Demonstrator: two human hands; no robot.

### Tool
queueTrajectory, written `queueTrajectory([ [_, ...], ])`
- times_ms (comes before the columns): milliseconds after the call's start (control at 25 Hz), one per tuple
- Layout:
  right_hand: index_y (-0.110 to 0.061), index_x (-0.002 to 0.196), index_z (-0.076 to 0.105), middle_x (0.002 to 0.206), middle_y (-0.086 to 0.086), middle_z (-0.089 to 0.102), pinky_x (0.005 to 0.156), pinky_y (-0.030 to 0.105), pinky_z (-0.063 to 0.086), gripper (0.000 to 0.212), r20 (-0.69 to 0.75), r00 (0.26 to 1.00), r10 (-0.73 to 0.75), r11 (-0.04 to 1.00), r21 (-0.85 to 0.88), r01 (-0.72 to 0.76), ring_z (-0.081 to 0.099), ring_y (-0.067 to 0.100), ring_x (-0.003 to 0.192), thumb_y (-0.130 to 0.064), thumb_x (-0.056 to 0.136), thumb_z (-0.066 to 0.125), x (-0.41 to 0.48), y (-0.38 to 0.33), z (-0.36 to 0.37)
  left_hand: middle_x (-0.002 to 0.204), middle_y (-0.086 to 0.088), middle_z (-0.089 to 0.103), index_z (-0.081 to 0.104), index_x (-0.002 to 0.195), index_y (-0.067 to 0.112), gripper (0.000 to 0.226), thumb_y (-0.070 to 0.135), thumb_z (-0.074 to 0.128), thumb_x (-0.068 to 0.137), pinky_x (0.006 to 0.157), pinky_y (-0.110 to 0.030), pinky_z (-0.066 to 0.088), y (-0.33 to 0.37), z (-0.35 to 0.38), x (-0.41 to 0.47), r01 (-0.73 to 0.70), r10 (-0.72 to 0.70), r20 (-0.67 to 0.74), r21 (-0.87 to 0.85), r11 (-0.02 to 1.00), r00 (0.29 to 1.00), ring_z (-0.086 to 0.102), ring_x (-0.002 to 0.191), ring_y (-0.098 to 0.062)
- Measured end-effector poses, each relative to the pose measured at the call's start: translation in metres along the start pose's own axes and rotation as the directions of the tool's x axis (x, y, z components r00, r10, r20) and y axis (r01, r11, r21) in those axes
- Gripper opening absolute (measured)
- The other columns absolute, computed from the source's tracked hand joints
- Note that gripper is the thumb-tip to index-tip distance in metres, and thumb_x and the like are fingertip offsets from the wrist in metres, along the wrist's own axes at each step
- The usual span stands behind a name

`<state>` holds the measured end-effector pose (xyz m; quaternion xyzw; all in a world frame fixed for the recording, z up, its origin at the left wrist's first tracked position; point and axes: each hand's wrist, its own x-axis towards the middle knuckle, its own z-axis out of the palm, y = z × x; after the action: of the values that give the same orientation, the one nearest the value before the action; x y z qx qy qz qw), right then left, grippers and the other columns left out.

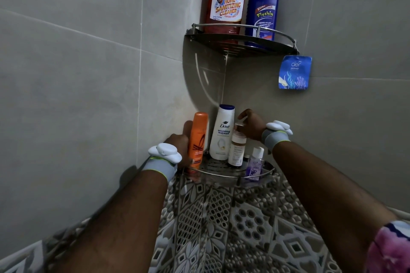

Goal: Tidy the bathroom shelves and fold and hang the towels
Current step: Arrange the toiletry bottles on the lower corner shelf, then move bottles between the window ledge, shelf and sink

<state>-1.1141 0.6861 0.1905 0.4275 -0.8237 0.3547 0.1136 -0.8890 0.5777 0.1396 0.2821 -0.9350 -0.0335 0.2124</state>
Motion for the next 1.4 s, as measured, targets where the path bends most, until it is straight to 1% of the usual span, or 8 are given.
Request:
queueTrajectory([
  [360, -0.004, 0.125, 0.047, 0.123, 0.021, 0.055, 0.091, 0.036, 0.046, 0.039, 0.042, 0.999, -0.016, 1.000, -0.025, 0.017, 0.054, 0.033, 0.112, -0.002, 0.087, 0.057, -0.004, -0.006, -0.003, 0.100, -0.014, 0.070, 0.057, 0.108, 0.005, 0.038, 0.028, 0.071, 0.080, 0.079, -0.035, 0.055, 0.002, 0.000, -0.002, 0.010, -0.010, 0.013, -0.007, 1.000, 1.000, 0.067, 0.089, -0.030],
  [480, -0.002, 0.127, 0.045, 0.127, 0.020, 0.054, 0.074, 0.027, 0.047, 0.039, 0.071, 0.997, 0.012, 1.000, -0.015, -0.011, 0.053, 0.033, 0.110, 0.003, 0.088, 0.049, -0.005, -0.009, -0.008, 0.098, -0.015, 0.070, 0.053, 0.089, 0.011, 0.023, 0.025, 0.070, 0.082, 0.077, -0.033, 0.053, 0.004, -0.003, -0.005, 0.008, -0.008, 0.017, 0.001, 1.000, 1.000, 0.067, 0.088, -0.031],
  [680, -0.006, 0.120, 0.047, 0.121, 0.016, 0.052, 0.088, 0.037, 0.045, 0.057, -0.042, 0.998, 0.052, 0.994, -0.098, -0.056, 0.054, 0.033, 0.109, -0.029, 0.076, 0.077, -0.006, -0.009, -0.004, 0.100, -0.015, 0.069, 0.058, 0.097, 0.008, 0.027, 0.026, 0.070, 0.081, 0.080, -0.035, 0.054, 0.004, -0.004, -0.006, 0.019, -0.019, 0.011, -0.002, 1.000, 1.000, 0.067, 0.090, -0.031],
  [800, -0.006, 0.114, 0.051, 0.116, 0.019, 0.060, 0.087, 0.041, 0.050, 0.045, -0.009, 0.999, 0.047, 0.994, -0.097, -0.048, 0.058, 0.034, 0.104, -0.023, 0.078, 0.073, -0.004, -0.008, -0.001, 0.101, -0.015, 0.069, 0.058, 0.108, 0.003, 0.039, 0.027, 0.071, 0.080, 0.080, -0.034, 0.054, 0.004, -0.003, -0.006, 0.028, -0.029, 0.011, 0.007, 1.000, 1.000, 0.067, 0.093, -0.032],
  [920, -0.008, 0.113, 0.052, 0.114, 0.019, 0.060, 0.087, 0.048, 0.053, 0.039, 0.005, 0.996, 0.093, 0.995, -0.027, -0.093, 0.060, 0.035, 0.102, -0.016, 0.079, 0.070, -0.004, -0.011, -0.003, 0.099, -0.015, 0.069, 0.054, 0.097, 0.009, 0.026, 0.024, 0.069, 0.082, 0.079, -0.036, 0.055, 0.003, -0.004, -0.006, 0.007, -0.007, 0.014, -0.001, 1.000, 1.000, 0.067, 0.089, -0.031],
  [1120, -0.008, 0.123, 0.045, 0.126, 0.018, 0.048, 0.091, 0.043, 0.049, 0.052, -0.025, 0.994, 0.108, 0.994, -0.029, -0.109, 0.055, 0.035, 0.107, -0.020, 0.079, 0.071, -0.011, -0.015, 0.001, 0.097, -0.014, 0.069, 0.061, 0.103, 0.003, 0.033, 0.025, 0.071, 0.080, 0.077, -0.032, 0.054, 0.002, -0.002, -0.004, 0.019, -0.019, 0.006, 0.022, 1.000, 1.000, 0.067, 0.090, -0.030],
  [1280, -0.013, 0.117, 0.051, 0.119, 0.013, 0.047, 0.088, 0.040, 0.045, 0.045, -0.260, 0.958, -0.125, 0.986, -0.143, 0.090, 0.050, 0.033, 0.106, -0.012, 0.075, 0.067, -0.044, -0.027, 0.000, 0.078, -0.010, 0.062, 0.051, 0.067, 0.014, 0.032, 0.038, 0.066, 0.082, 0.064, -0.029, 0.047, 0.006, 0.006, -0.019, 0.083, -0.087, -0.042, -0.078, 0.993, 0.995, 0.065, 0.077, -0.030],
  [1400, -0.010, 0.099, 0.057, 0.100, 0.010, 0.056, 0.070, 0.043, 0.049, 0.032, -0.314, 0.836, -0.450, 0.888, -0.057, 0.457, 0.056, 0.027, 0.086, 0.004, 0.071, 0.056, -0.085, -0.039, 0.010, 0.085, -0.009, 0.069, 0.064, 0.082, 0.015, 0.031, 0.046, 0.059, 0.083, 0.068, -0.035, 0.054, 0.004, 0.020, -0.059, 0.130, -0.174, -0.262, -0.175, 0.976, 0.949, 0.066, 0.077, -0.032],
])
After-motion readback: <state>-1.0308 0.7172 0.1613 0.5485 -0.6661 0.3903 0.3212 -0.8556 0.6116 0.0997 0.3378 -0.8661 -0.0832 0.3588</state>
